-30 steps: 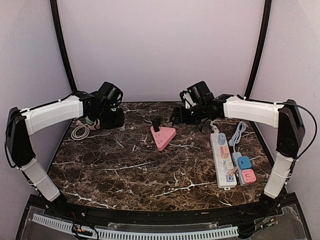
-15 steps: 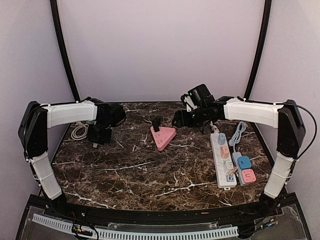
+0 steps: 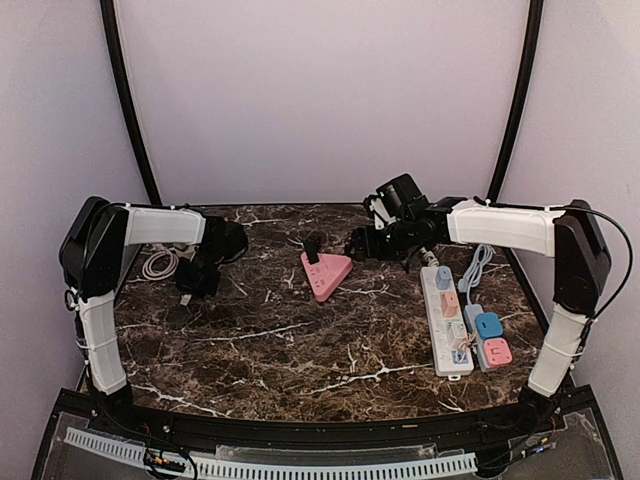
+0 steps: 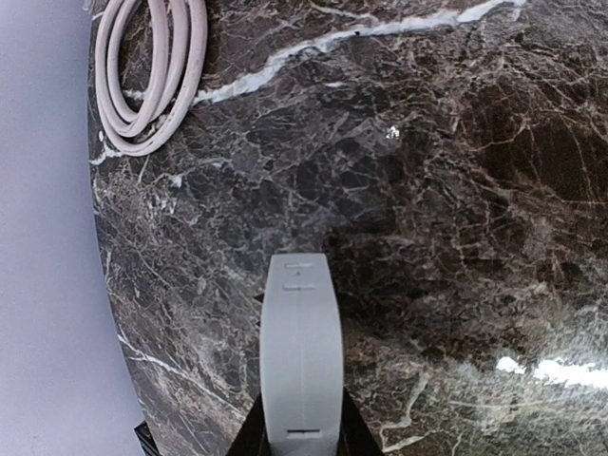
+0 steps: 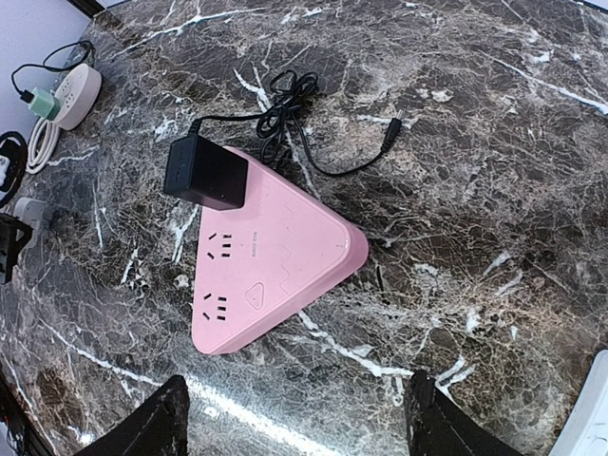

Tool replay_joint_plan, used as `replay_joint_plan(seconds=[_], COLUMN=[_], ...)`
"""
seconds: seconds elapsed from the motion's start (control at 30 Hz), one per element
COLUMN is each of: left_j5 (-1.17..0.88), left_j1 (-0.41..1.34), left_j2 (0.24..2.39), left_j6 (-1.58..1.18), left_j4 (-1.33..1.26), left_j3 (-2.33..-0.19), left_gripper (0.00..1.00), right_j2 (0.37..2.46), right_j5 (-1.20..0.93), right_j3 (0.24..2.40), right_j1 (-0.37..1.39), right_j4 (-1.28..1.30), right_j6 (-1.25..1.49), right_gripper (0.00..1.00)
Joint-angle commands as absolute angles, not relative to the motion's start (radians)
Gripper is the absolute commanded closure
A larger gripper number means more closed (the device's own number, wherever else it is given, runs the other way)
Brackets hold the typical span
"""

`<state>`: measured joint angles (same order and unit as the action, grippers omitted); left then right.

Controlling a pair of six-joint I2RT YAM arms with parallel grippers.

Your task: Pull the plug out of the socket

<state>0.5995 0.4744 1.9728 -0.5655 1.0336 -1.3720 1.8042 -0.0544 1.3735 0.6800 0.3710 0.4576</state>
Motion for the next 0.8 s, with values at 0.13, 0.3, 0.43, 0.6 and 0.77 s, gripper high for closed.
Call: replay_joint_plan(seconds=[0.13, 0.3, 0.43, 0.6, 0.77], left_j5=[0.552, 0.507, 0.458, 0.406, 0.340], left_j1=[0.466, 0.466, 0.466, 0.466, 0.466], left_j2=[1.999, 1.998, 1.986, 1.960, 1.924], left_j6=[-0.520, -0.515, -0.509, -0.498, -0.492], left_j4=[1.007, 0.998, 0.988, 0.972, 0.963], left_j3=[-1.390, -1.398, -1.405, -1.416, -1.428], left_gripper=[0.79, 0.67, 0.59, 0.52, 0.50], right_j2=[1.785, 1.795, 1.802, 1.821, 1.842], right_j5=[-0.057, -0.060, -0.063, -0.067, -0.075], right_j3=[1.367, 1.367, 1.370, 1.374, 1.379], right_j1=[0.676, 0.676, 0.676, 0.676, 0.675], right_j4=[0.360, 0.360, 0.359, 0.359, 0.353], right_j6=[0.465, 0.465, 0.465, 0.466, 0.465], right_gripper=[0.26, 0.26, 0.26, 0.26, 0.25])
